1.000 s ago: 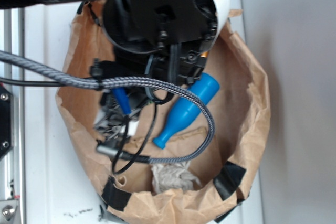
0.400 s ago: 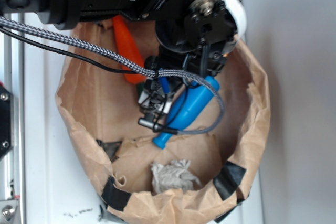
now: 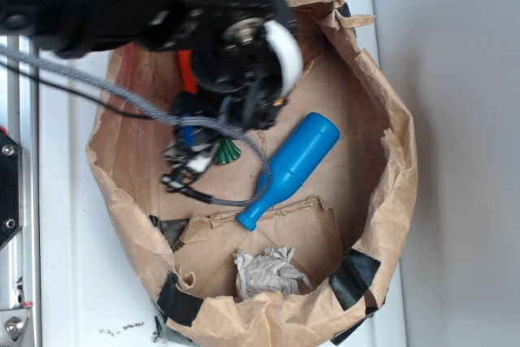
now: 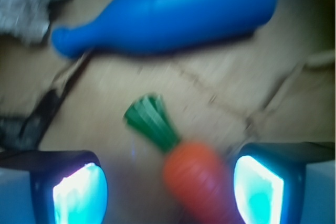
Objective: Grab the carrot.
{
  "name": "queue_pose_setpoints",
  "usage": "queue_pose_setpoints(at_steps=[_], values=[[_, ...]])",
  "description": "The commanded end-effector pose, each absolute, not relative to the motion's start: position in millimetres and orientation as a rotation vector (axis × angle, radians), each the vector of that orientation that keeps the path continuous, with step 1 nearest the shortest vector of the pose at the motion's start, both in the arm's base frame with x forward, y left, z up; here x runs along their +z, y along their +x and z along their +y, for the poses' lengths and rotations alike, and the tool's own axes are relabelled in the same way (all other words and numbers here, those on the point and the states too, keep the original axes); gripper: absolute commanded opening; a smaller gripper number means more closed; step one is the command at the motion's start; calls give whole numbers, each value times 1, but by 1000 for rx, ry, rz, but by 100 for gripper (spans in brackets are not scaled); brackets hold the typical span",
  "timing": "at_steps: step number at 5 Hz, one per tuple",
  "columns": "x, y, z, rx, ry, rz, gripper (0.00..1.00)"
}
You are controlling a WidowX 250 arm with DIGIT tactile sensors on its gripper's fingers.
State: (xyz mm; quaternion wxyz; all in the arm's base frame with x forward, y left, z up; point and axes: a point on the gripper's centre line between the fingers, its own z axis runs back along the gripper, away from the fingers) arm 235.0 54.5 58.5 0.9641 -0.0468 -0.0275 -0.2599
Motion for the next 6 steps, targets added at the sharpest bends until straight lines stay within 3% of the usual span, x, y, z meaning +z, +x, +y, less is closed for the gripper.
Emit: queue_pose_setpoints(at_steps=[1, 3, 4, 5, 6], values=[[44, 233, 54, -507, 1, -128, 100], [30, 250, 42, -419, 59, -138, 100], [32, 250, 38, -392, 59, -137, 0], [39, 244, 36, -391, 44, -139, 0], [60, 236, 31, -383, -12, -123, 0]])
